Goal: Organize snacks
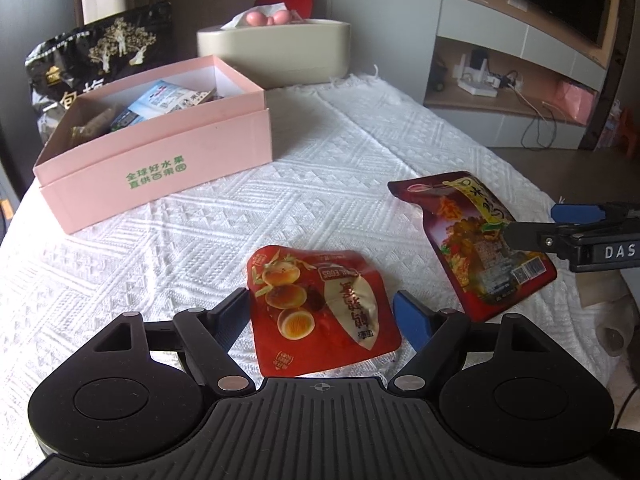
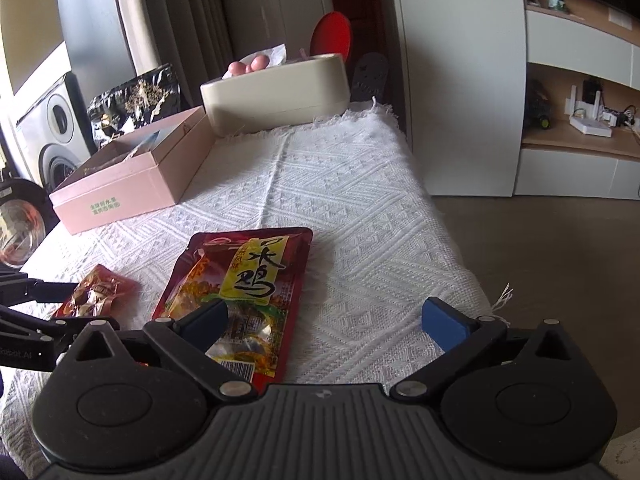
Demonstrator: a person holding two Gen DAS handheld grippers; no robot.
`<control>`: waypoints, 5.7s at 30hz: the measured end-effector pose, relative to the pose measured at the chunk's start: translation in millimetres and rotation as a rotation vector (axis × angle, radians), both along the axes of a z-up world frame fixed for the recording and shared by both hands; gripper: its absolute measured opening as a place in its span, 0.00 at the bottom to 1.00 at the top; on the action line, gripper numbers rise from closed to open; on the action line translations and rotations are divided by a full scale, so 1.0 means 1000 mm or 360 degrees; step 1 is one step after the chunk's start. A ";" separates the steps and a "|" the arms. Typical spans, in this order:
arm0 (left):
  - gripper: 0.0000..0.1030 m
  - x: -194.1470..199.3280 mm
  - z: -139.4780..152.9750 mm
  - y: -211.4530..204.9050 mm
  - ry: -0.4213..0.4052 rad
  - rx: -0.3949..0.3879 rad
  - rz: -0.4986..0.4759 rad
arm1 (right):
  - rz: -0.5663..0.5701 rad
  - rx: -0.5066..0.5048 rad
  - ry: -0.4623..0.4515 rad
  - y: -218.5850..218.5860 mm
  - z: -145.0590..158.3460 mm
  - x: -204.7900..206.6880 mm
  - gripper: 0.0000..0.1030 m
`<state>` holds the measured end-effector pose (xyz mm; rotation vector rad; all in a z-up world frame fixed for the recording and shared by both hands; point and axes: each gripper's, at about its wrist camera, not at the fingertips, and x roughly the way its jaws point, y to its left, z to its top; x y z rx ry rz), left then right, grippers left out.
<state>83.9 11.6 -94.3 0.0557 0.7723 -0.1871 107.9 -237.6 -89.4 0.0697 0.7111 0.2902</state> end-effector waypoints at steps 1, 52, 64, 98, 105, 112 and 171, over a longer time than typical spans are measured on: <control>0.81 -0.001 -0.001 0.000 -0.0007 0.0004 -0.0001 | 0.0007 0.0002 0.0024 0.000 0.001 0.001 1.00; 0.76 -0.025 -0.008 0.042 -0.0164 -0.0030 0.0181 | 0.0402 -0.0332 0.0046 0.119 0.011 0.008 0.89; 0.76 -0.025 -0.009 0.040 -0.0166 -0.0015 0.0184 | 0.0384 -0.0280 -0.0002 0.092 0.020 0.007 0.89; 0.73 -0.047 0.053 0.064 -0.0402 -0.0237 0.0153 | 0.0549 0.0057 -0.0092 0.080 0.124 -0.014 0.26; 0.74 0.010 0.147 0.107 -0.0651 -0.0366 0.0188 | 0.0625 0.0215 -0.0287 0.100 0.203 0.011 0.26; 0.76 0.148 0.096 0.159 -0.0204 -0.0804 0.0278 | 0.0589 0.0050 -0.0389 0.165 0.221 0.069 0.26; 0.34 0.180 0.099 0.172 -0.0183 -0.0901 0.0253 | 0.0714 -0.0011 0.0211 0.230 0.068 0.165 0.06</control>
